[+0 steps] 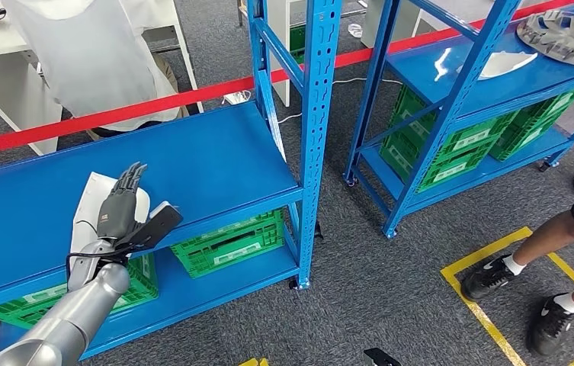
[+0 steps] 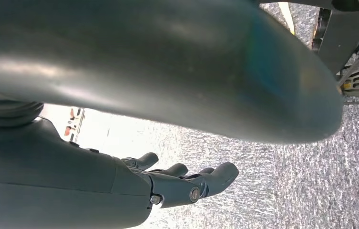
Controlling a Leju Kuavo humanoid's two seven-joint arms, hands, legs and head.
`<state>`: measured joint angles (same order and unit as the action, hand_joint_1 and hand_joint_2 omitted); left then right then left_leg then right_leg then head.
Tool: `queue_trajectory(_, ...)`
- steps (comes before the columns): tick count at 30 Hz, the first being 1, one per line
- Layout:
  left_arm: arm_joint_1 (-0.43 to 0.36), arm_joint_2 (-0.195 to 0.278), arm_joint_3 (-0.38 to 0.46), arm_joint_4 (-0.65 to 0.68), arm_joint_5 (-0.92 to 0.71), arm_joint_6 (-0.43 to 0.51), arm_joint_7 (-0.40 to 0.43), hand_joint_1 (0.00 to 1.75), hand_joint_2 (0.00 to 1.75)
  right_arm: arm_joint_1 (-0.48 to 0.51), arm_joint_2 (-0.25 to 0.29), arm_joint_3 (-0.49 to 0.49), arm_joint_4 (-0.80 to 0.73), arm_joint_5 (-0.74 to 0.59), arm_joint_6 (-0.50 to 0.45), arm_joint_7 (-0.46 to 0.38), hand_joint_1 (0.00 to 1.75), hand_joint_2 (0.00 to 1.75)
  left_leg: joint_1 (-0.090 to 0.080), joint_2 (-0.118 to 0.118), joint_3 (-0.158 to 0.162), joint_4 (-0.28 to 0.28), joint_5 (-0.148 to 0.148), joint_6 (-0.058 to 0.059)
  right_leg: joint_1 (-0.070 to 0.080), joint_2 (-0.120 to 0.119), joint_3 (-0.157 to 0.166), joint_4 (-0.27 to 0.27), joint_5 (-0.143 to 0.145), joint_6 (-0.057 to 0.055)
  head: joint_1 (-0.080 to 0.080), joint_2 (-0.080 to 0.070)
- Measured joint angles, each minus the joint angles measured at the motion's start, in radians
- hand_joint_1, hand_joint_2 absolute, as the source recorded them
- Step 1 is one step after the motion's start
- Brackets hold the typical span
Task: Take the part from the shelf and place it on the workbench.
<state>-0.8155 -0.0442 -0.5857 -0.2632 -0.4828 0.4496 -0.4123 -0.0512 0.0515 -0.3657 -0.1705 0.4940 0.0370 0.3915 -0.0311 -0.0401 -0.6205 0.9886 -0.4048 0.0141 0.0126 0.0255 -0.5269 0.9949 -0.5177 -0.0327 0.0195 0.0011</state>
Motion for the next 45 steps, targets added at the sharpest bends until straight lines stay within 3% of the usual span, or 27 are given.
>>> queue_trajectory(10, -0.001, 0.032, -0.084, 0.008, -0.087, -0.191, 0.073, 0.0, 0.0, 0.0, 0.0, -0.005, 0.0, 0.006, 0.0, 0.0, 0.0, 0.0, 0.0, 0.0, 0.0, 0.0, 0.0, 0.0, 0.0, 0.0, 0.0, 0.0, 0.0, 0.0, 0.0, 0.0)
queue_trajectory(14, -0.001, 0.046, -0.102, 0.009, -0.089, -0.21, 0.071, 0.0, 0.0, 0.0, 0.0, -0.006, 0.0, 0.006, 0.0, 0.0, 0.0, 0.0, 0.0, 0.0, 0.0, 0.0, 0.0, 0.0, 0.0, 0.0, 0.0, 0.0, 0.0, 0.0, 0.0, 0.0)
queue_trajectory(19, -0.006, 0.077, -0.128, 0.008, -0.108, -0.311, 0.007, 0.0, 0.0, 0.0, 0.0, -0.008, 0.0, 0.004, 0.0, 0.0, 0.0, 0.0, 0.0, 0.0, 0.0, 0.0, 0.0, 0.0, 0.0, 0.0, 0.0, 0.0, 0.0, 0.0, 0.0, 0.0)
queue_trajectory(28, -0.063, 0.164, -0.131, 0.0, -0.077, -0.303, -0.055, 0.0, 0.0, 0.002, 0.0, -0.027, 0.0, -0.001, 0.0, 0.0, 0.0, 0.0, 0.001, 0.0, 0.0, 0.0, 0.0, 0.0, 0.001, 0.0, 0.0, 0.0, 0.0, 0.0, 0.0, 0.0)
queue_trajectory(45, -0.107, 0.178, -0.097, -0.028, -0.002, -0.225, -0.134, 0.0, 0.0, 0.001, 0.0, -0.048, 0.0, -0.005, -0.001, 0.0, 0.0, 0.0, -0.002, 0.0, 0.0, 0.004, -0.004, 0.004, -0.002, 0.0, 0.002, 0.0, -0.002, 0.003, 0.0, 0.0)
